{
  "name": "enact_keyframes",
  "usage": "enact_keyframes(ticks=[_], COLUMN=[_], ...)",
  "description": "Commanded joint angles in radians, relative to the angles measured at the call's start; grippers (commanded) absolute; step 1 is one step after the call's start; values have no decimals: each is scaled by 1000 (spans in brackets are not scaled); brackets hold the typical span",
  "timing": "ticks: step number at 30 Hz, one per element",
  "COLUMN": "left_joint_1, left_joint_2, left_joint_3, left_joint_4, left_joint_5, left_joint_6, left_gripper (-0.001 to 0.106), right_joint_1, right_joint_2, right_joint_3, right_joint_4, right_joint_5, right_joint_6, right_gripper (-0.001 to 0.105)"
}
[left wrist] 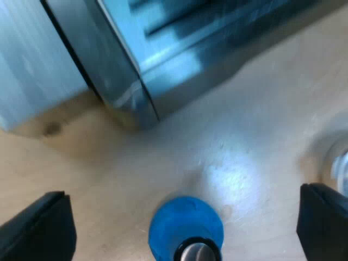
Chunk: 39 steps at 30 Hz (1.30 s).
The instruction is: Grind coffee beans and then tamp
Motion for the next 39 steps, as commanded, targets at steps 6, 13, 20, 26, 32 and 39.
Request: enact_keyframes(ticks=[6, 13, 20, 26, 32, 39], left_joint_1=[2, 2, 2, 2, 32, 115], left_joint_2=[-163, -250, -274, -270, -270, -270], left_joint_3=[-73, -145, -264, -332, -378, -416], left_joint_4=[88, 114, 170, 177, 183, 189], left_joint_5=[-12, -12, -12, -12, -12, -12], left_joint_6=[-4, -4, -4, -4, -8, -8], left_gripper=[84, 84, 84, 84, 84, 84], right_joint_1=[0, 0, -2, -99, -298, -493], right_joint_2=[-6, -4, -2, -2, -18, -124], right_joint_3=[-152, -322, -520, -630, -679, -681], right_joint_4=[190, 386, 652, 836, 966, 1084], right_joint_5=[-11, -9, 48, 57, -92, -101], right_joint_6=[2, 2, 63, 63, 63, 42], right_gripper=[72, 72, 72, 72, 72, 72])
